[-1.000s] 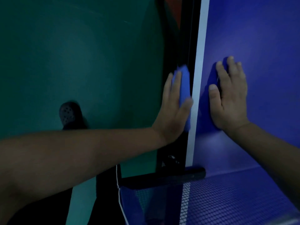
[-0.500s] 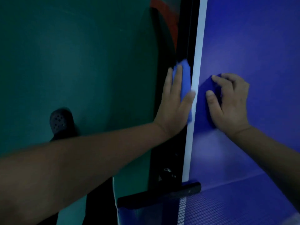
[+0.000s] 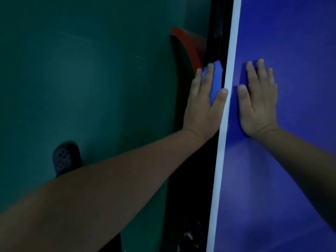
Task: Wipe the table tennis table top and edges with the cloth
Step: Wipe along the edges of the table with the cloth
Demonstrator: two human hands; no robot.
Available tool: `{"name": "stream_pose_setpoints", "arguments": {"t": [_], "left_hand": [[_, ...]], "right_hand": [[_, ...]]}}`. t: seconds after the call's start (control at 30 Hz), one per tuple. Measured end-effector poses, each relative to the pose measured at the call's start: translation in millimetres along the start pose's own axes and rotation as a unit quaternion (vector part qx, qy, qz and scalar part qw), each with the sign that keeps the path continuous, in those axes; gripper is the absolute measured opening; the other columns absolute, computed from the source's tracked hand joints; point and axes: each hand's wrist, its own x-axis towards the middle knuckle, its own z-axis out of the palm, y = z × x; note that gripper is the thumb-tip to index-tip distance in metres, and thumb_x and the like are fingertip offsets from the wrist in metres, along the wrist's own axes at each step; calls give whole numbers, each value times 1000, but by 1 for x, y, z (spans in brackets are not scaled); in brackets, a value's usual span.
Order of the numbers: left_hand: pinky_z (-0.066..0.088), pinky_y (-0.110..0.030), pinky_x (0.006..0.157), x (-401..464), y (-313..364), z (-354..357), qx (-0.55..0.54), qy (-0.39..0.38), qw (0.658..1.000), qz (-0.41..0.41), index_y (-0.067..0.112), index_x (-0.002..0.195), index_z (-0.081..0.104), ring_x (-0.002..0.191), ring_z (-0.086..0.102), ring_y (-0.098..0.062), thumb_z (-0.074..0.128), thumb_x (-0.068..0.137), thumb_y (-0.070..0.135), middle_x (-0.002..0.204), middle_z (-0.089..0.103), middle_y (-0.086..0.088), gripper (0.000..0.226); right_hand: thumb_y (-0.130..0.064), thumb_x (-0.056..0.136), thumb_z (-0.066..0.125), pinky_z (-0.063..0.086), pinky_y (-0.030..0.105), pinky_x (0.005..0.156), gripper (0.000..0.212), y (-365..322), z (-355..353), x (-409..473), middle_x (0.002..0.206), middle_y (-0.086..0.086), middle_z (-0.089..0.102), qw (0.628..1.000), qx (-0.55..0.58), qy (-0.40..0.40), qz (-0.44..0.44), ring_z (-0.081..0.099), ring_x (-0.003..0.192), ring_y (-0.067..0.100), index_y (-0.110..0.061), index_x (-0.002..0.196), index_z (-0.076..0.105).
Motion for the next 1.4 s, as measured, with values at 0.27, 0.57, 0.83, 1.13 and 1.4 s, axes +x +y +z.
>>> {"name": "stream_pose_setpoints", "arguments": {"t": [0.27, 0.57, 0.83, 1.13, 1.4], "left_hand": [[13, -44, 126, -143, -20, 5, -7, -71, 996, -58, 61, 150, -9, 153, -10, -3, 24, 99, 68, 166, -13, 21, 61], [3, -12, 119, 65, 19, -3, 18, 26, 999, -1, 19, 161, 18, 154, 6, -6, 27, 103, 45, 169, 15, -1, 64], [18, -50, 125, -103, -15, 5, -55, -29, 996, -58, 53, 155, 7, 155, -2, -7, 32, 103, 62, 167, -2, 21, 59], [9, -37, 126, 77, 33, 0, -39, 17, 998, -53, 20, 160, 18, 154, 3, -6, 16, 97, 50, 169, 14, 2, 70], [9, -49, 126, -73, -8, 7, -24, -25, 998, -60, 34, 159, 8, 155, -4, -9, 24, 106, 53, 170, -1, 10, 58]], "right_hand": [[-57, 103, 17, 5, 58, 123, 64, 3, 4, -1, 169, 0, 9, 1000, 6, 10, -3, 2, 156, 28, -28, 160, 19], [-54, 103, 21, 3, 56, 124, 62, 2, 1, 0, 170, -2, 7, 1000, 6, -2, 7, 0, 156, 25, -30, 160, 17], [-58, 103, 17, 1, 53, 124, 62, 3, 3, -2, 169, -6, 6, 1000, 13, 2, 2, 0, 156, 25, -32, 159, 17], [-48, 103, 25, 2, 55, 124, 59, 2, 0, 0, 168, -7, 5, 1000, 11, -1, 8, -1, 156, 24, -30, 159, 16], [-49, 103, 24, 2, 56, 124, 60, 1, 2, 0, 169, -4, 7, 1000, 11, 1, 7, 1, 156, 27, -27, 160, 21]]}}
